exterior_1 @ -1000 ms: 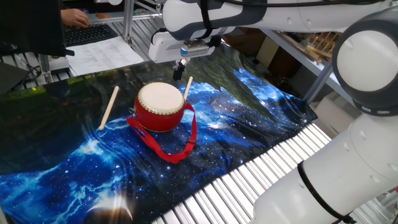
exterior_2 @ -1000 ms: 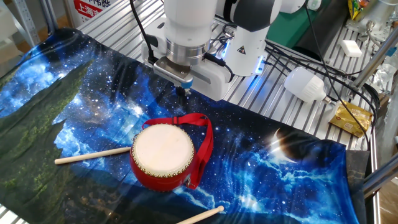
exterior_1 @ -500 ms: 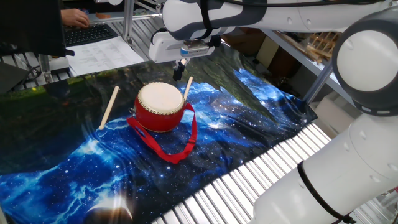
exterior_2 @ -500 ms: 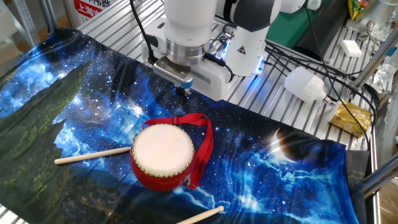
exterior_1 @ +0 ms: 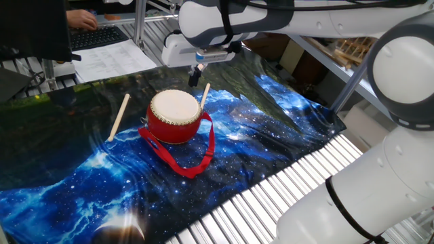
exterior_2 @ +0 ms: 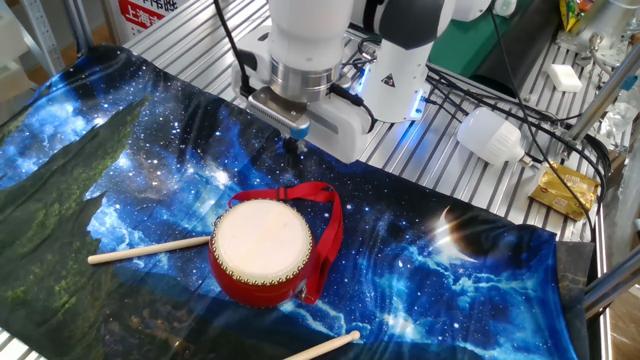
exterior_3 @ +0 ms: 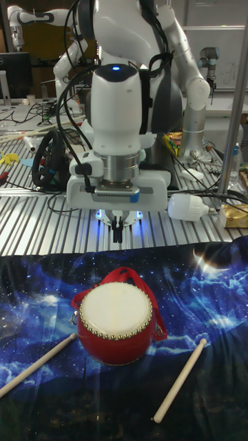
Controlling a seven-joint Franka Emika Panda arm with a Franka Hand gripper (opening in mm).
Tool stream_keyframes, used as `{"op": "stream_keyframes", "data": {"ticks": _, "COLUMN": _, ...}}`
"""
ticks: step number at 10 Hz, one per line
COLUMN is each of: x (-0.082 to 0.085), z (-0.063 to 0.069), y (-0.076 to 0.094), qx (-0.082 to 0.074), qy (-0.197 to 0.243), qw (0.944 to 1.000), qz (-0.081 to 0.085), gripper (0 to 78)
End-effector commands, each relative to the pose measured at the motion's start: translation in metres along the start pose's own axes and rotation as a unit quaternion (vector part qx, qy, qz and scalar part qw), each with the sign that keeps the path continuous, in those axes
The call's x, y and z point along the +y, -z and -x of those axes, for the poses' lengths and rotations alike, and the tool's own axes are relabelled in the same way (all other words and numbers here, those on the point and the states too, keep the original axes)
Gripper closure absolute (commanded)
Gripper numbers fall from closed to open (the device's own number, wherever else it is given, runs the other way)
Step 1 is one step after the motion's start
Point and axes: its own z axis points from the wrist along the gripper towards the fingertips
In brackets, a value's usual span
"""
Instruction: Play the drum
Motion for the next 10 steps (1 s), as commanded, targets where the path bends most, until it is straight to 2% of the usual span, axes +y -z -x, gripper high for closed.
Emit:
{"op": "stream_keyframes", "data": {"ticks": 1, "x": -0.001, "z": 0.006, "y": 0.004, "qx": 0.001, "qy": -0.013, "qw": 0.9999, "qz": 0.001, "gripper": 77.6}}
{"op": "stream_keyframes", "data": {"ticks": 4, "x": -0.004, "z": 0.017, "y": 0.005, "qx": 0.001, "qy": -0.018, "qw": 0.9998, "qz": 0.002, "gripper": 77.6}}
{"op": "stream_keyframes", "data": {"ticks": 8, "x": -0.016, "z": 0.043, "y": 0.007, "qx": 0.004, "qy": -0.022, "qw": 0.9998, "qz": 0.002, "gripper": 77.6}}
{"op": "stream_keyframes", "data": {"ticks": 10, "x": -0.018, "z": 0.05, "y": 0.01, "qx": 0.008, "qy": -0.022, "qw": 0.9997, "qz": 0.003, "gripper": 77.6}}
